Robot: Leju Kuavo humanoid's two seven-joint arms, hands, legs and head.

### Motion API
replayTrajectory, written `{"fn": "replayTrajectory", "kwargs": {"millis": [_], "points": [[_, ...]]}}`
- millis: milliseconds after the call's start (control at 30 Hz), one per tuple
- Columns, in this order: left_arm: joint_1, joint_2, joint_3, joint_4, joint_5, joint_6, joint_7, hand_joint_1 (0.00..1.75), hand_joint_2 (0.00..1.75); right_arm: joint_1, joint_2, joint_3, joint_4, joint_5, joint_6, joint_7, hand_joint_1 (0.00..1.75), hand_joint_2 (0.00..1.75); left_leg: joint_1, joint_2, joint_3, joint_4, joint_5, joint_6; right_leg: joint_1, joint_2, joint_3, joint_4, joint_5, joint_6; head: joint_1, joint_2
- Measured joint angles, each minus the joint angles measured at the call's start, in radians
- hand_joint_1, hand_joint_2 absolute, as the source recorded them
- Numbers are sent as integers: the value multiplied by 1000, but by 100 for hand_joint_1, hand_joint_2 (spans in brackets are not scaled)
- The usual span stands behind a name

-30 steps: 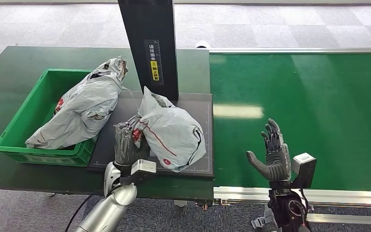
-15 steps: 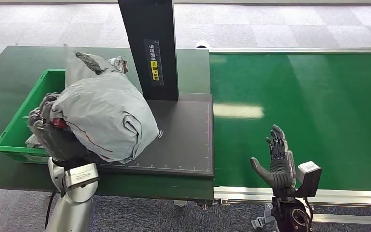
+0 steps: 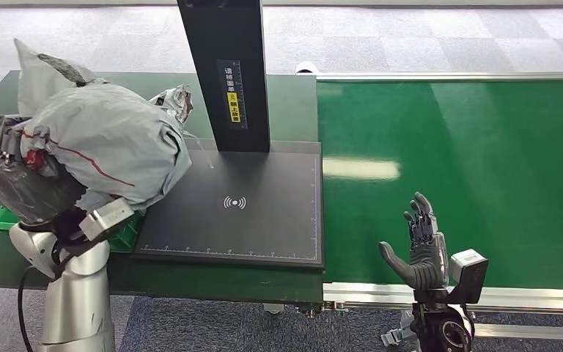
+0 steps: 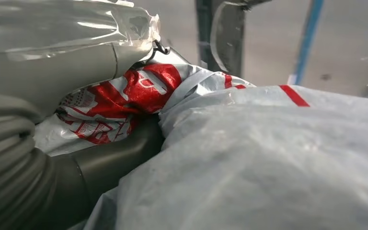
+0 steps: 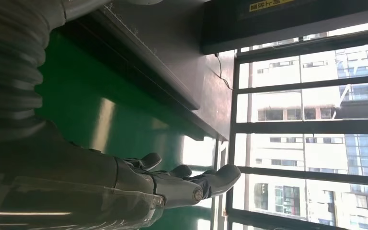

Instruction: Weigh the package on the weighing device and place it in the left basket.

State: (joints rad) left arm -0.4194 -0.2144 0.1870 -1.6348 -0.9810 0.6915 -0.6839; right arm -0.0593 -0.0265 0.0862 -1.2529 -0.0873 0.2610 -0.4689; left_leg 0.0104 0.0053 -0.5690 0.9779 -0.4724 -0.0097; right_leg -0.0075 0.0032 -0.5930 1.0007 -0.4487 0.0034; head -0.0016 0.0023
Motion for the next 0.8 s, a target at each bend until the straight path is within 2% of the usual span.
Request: {"fn": "replayTrajectory", "kwargs": {"millis": [67, 133, 200, 300, 500, 667, 800], "points": [[-63, -2, 108, 101, -111, 0, 79, 175, 175, 12, 1, -1, -11, 8, -2, 3, 0, 175, 0, 0, 1, 0, 0, 0, 0, 0, 1, 0, 0, 0, 0, 0], [-116, 14, 192, 236, -241, 0, 233, 175, 175, 23, 2, -3, -23, 18, -3, 8, 0, 175, 0, 0, 1, 0, 1, -1, 0, 0, 1, 0, 0, 0, 0, 0], [-147, 39, 238, 359, -309, -1, 357, 175, 175, 32, 2, -6, -34, 24, -2, 11, 0, 175, 0, 1, 1, 0, 1, -1, 0, 1, 1, 1, 1, -1, 0, 0], [-174, 67, 274, 487, -328, 0, 402, 175, 175, 41, 2, -10, -45, 26, -1, 14, 0, 175, 0, 1, 0, 0, 1, -1, 0, 1, 0, 1, 1, -1, 0, 0], [-208, 93, 302, 606, -337, -2, 422, 175, 175, 44, 4, -13, -51, 28, 0, 17, 0, 175, -1, 0, -1, 0, 0, 0, -1, 0, 0, 0, 0, 0, 0, 0], [-233, 153, 259, 748, -337, -30, 634, 175, 175, 42, 5, -15, -52, 38, 17, 22, 0, 175, 0, 1, -1, 0, 0, 0, 0, 1, 0, 0, 0, 0, 0, 0], [-247, 209, 213, 869, -316, -33, 703, 175, 175, 34, 6, -15, -48, 42, 27, 23, 0, 175, 0, 0, 0, 0, 1, -1, 0, 1, 0, 0, 0, 0, 0, 0]]}}
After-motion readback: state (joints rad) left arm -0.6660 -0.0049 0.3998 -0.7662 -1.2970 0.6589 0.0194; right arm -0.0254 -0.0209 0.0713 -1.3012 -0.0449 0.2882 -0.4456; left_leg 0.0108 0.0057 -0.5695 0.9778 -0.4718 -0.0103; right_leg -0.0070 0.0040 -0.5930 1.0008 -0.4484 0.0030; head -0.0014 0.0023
